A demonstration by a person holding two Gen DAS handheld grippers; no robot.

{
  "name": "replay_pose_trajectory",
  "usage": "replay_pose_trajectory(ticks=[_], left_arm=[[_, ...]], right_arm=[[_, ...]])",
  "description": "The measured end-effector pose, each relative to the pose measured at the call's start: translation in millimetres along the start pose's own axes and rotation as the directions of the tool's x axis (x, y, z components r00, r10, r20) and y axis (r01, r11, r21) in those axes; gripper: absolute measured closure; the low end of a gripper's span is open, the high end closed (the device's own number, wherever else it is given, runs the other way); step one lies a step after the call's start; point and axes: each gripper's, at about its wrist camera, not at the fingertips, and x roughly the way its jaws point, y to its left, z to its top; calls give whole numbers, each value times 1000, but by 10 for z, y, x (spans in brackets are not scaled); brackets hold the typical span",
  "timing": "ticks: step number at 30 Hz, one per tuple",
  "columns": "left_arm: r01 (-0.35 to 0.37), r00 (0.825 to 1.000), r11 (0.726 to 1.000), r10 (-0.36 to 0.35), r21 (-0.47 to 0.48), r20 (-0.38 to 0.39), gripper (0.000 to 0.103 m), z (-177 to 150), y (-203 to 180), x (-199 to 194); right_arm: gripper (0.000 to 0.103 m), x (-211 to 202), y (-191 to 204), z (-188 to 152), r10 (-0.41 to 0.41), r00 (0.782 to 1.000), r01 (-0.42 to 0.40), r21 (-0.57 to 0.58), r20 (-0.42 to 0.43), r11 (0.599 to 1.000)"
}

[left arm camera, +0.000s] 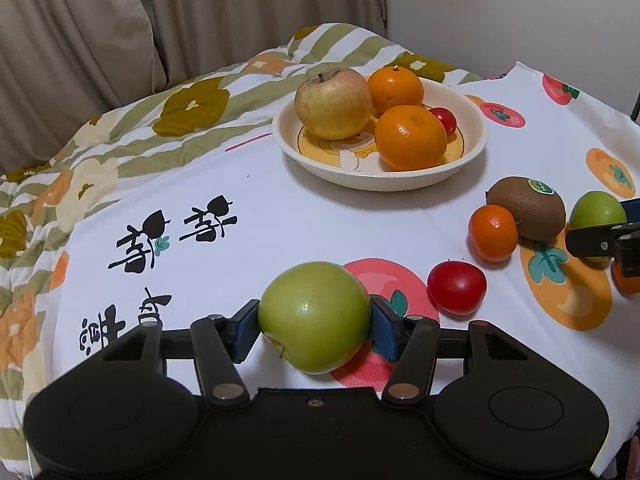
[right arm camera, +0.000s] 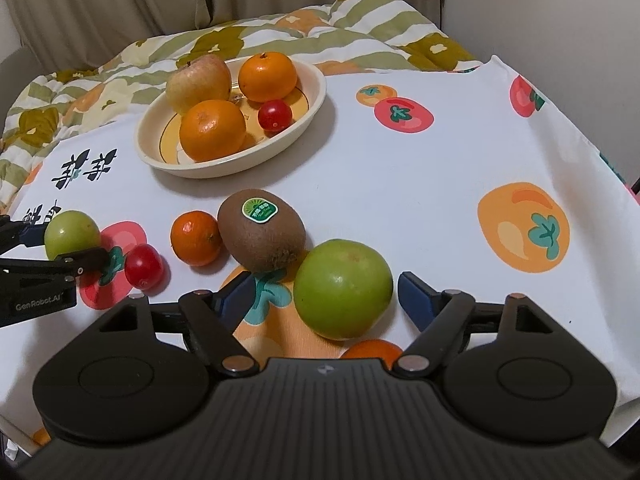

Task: Organize fruits
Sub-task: 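Grasp a green apple with the left gripper while the right grasps another green apple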

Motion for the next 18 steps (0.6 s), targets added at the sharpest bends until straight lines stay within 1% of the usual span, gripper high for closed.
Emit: replay_pose_trajectory(ticks=[4,6,13,16,18], left_arm=[[3,1000,1000,-3,-14,-2,41,-17,14,-34],[2,1000,1000,-2,-21,0,41,-26,21,-60],[2,1000,999,-2,-53,10,41,-34,42,-134],[8,1000,998,-7,-68,15,41,-30,43,-171],[12,1000,997,-11,-75,20,41,-23,33,-204]], right_arm=[[14,22,2,9,-8,1000,8,-2,-5,1000],[18,40,1,13,-11,1000,11,0,-11,1000],[19,69,-1,14,-27,999,27,5,-20,1000],[32,75,10,21,-41,999,41,0,-23,999],[34,68,0,29,-50,998,50,-1,-25,999]])
